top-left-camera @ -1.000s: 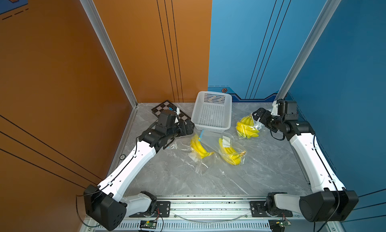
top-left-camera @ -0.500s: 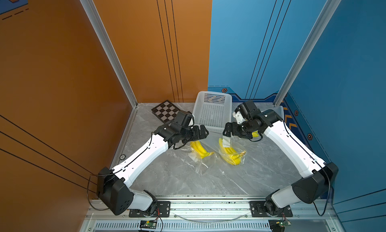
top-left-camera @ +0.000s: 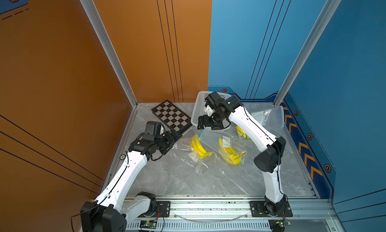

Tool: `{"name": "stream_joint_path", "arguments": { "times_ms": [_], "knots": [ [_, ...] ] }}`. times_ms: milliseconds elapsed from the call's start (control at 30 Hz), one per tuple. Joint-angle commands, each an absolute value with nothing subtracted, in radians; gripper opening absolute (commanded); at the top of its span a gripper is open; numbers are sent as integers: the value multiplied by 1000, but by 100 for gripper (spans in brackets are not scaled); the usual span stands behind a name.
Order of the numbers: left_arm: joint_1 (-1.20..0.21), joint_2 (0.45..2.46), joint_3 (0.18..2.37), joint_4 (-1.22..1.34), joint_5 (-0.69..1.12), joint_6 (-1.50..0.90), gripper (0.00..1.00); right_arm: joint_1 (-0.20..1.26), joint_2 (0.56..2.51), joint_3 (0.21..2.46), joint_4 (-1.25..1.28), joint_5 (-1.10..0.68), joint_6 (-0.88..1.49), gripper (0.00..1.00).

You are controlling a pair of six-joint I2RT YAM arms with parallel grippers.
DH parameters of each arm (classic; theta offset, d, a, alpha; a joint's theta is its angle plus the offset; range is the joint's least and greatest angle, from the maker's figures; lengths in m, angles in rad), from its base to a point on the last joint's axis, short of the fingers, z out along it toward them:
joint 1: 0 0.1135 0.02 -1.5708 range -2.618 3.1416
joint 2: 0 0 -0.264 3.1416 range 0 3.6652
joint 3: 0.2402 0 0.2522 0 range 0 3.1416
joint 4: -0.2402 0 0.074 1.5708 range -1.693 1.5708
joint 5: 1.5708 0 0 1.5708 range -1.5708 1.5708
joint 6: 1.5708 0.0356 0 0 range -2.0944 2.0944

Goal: Open the zip-top bag and take out the banana
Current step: Pick up the zipper food storage bag at the center of the board.

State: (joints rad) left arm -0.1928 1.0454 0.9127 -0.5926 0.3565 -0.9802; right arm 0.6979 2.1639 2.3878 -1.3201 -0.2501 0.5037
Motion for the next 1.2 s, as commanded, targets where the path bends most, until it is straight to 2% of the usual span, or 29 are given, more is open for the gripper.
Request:
{"name": "stream_joint_path", "arguments": {
  "times_ms": [0, 133, 200, 267, 300, 533, 700, 867, 1000, 1067, 1167],
  "knots": [
    [-160, 975, 859, -624, 411, -1019, 91, 758, 2272, 2526, -1544, -148, 502, 90],
    [-105, 946, 844, -662, 465, -983, 91, 802, 2325, 2557, -1560, -78, 527, 88],
    [-64, 953, 844, -668, 509, -964, 91, 811, 2337, 2556, -1569, -48, 552, 80],
    [-25, 961, 850, -676, 560, -948, 92, 815, 2333, 2556, -1585, -23, 585, 65],
    [-13, 963, 856, -683, 577, -939, 92, 821, 2321, 2555, -1592, -2, 600, 54],
    [-74, 961, 875, -693, 557, -919, 94, 858, 2202, 2468, -1638, 118, 660, 0],
    [-139, 963, 871, -671, 553, -947, 94, 890, 2009, 2283, -1596, 212, 683, 0],
    [-289, 1039, 921, -550, 572, -997, 95, 923, 1694, 1900, -1341, 158, 612, 0],
    [-445, 1190, 1170, -647, 558, -736, 100, 851, 1471, 1696, -1200, 14, 520, 0],
    [-487, 1271, 1319, -767, 524, -572, 100, 780, 1397, 1680, -1191, -72, 462, 0],
    [-521, 1345, 1489, -802, 540, -417, 100, 663, 1345, 1704, -1198, -251, 365, 0]
  ]
}}
